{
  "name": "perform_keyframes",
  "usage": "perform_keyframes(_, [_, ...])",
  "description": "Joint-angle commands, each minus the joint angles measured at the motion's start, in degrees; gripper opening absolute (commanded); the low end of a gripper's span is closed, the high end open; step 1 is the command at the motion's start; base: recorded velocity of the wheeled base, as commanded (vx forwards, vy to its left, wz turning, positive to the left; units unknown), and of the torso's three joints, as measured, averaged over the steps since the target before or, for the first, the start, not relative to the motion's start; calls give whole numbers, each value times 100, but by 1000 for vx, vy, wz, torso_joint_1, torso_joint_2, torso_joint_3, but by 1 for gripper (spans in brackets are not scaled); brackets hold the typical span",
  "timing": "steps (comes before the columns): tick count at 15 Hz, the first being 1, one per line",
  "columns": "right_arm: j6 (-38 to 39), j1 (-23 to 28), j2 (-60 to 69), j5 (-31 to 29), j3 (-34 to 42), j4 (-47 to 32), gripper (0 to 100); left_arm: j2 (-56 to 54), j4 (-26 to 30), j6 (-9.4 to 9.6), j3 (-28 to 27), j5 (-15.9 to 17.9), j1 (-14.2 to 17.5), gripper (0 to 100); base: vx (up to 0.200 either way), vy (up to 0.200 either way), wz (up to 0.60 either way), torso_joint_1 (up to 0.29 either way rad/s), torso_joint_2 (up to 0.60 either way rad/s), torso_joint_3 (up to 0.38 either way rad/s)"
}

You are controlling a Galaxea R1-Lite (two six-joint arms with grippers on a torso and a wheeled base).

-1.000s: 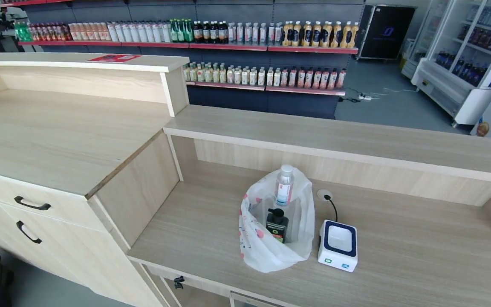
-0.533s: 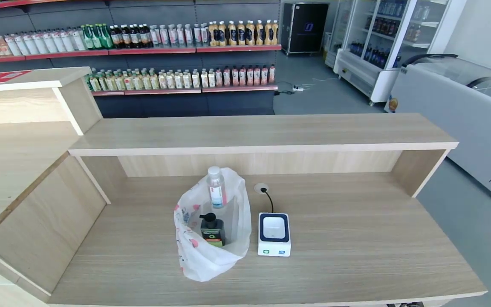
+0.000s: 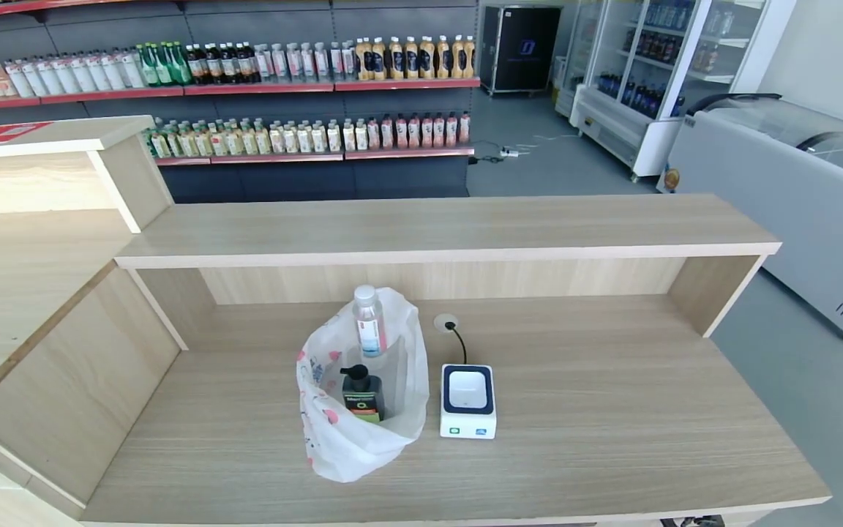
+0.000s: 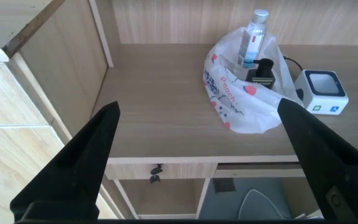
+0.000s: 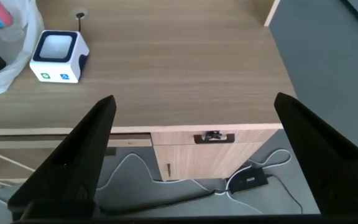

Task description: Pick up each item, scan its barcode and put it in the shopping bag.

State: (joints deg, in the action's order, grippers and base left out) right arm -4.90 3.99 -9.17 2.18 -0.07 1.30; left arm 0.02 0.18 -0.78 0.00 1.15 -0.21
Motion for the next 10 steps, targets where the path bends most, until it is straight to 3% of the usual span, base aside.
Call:
perform_keyframes(1, [15, -100, 451, -69, 7, -43, 100, 6, -1, -1, 0, 0, 3, 100, 0, 0, 0, 0, 0, 0])
perform_keyframes(4, [51, -381, 917, -78, 7, -51, 100, 6, -1, -1, 0, 0, 3, 100, 0, 0, 0, 0, 0, 0])
perform_keyframes(10, [165, -381, 917, -86, 7, -60, 100, 6, -1, -1, 0, 0, 3, 100, 0, 0, 0, 0, 0, 0])
